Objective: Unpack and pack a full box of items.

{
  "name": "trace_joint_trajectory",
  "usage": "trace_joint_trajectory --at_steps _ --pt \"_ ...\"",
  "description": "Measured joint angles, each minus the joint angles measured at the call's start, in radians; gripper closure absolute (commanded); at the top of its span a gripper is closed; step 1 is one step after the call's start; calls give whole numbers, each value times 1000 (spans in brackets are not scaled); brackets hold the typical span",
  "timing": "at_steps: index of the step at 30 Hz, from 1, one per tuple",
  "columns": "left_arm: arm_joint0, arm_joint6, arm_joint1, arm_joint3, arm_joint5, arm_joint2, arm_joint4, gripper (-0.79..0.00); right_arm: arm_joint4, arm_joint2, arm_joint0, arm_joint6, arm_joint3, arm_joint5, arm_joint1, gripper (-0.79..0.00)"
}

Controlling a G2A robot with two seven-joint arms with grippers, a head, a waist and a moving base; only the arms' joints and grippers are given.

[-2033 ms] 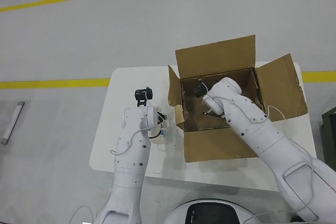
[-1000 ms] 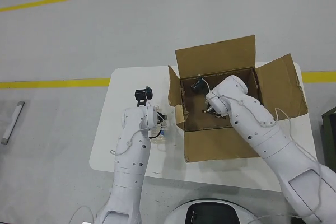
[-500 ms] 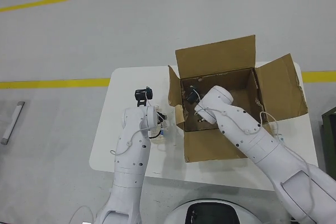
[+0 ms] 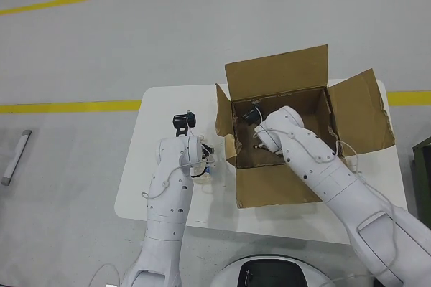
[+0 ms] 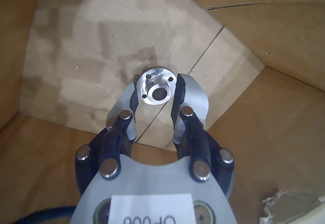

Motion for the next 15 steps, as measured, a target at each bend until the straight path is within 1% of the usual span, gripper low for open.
trace_joint_trajectory --at_steps 3,15 --pt "0 0 0 0 0 0 0 -785 -4 16 -12 -17 -3 17 2 -332" --pt "0 0 0 0 0 0 0 -785 -14 45 -31 -33 18 -2 4 -305"
